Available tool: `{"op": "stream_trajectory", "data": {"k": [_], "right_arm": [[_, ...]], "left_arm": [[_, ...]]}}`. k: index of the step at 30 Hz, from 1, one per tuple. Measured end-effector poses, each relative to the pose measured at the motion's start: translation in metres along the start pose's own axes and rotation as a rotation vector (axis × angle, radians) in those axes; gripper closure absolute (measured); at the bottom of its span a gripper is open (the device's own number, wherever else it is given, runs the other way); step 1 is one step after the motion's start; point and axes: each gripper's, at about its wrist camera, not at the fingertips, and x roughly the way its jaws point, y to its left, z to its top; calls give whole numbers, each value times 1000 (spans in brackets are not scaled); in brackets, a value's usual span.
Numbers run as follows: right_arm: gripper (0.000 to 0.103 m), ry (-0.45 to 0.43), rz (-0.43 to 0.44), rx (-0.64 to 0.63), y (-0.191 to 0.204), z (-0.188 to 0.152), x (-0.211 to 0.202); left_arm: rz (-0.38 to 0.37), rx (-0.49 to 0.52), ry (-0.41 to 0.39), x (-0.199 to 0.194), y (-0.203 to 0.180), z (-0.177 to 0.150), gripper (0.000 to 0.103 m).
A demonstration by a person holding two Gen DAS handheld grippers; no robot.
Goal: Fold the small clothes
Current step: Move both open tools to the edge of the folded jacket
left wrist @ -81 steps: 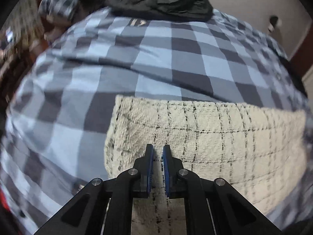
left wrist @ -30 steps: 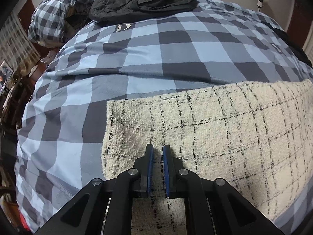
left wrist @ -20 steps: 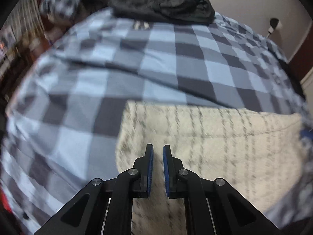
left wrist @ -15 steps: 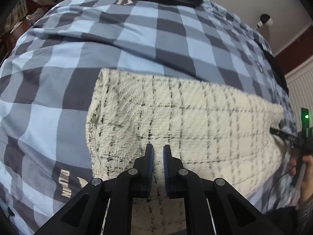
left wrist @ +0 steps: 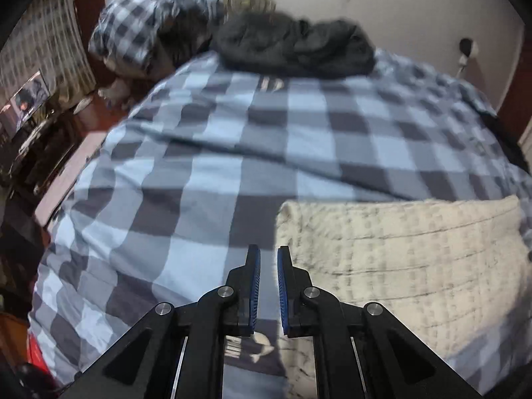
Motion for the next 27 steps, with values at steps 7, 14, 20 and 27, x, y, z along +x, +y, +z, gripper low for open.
{"op": "stream_trajectory", "data": {"k": [7,14,20,27], "right_arm": [[24,98,320,-41,54,-29,20],[24,148,263,27,35,-14,52],[24,194,375,221,0,-6,66],[24,199,332,167,6,-4,70]], "left_arm": [[-306,191,118,1,-65,-30,94],[-336,134,-73,-32,-41,-15,94],[-235,107,105,-11,-17,-18,0],[-317,6,208,25,-11,-25,0]]}}
